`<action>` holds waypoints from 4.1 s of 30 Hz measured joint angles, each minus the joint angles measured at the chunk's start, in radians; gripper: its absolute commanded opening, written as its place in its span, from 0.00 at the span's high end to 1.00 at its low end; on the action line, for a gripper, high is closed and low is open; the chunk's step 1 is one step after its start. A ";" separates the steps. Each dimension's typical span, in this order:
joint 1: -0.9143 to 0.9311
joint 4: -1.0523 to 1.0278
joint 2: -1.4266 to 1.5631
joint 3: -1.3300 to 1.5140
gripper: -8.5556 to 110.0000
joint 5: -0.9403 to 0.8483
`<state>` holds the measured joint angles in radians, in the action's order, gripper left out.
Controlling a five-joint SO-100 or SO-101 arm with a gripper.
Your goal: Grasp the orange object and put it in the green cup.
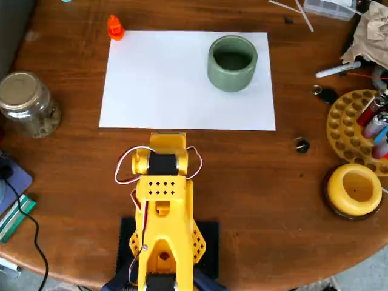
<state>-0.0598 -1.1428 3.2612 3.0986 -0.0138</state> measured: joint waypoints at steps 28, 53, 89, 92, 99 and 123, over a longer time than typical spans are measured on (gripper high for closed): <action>-0.104 0.393 -0.011 0.000 0.93 0.920; -0.258 1.763 -1.569 -0.428 0.93 1.519; -0.275 1.405 -2.326 -1.528 0.74 1.568; -0.275 1.385 -2.376 -1.597 0.72 1.568; -0.296 1.358 -2.398 -1.649 0.69 1.580; -0.322 1.226 -2.591 -1.930 0.86 1.595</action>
<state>-0.3820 0.0828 0.6703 1.1689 1.5815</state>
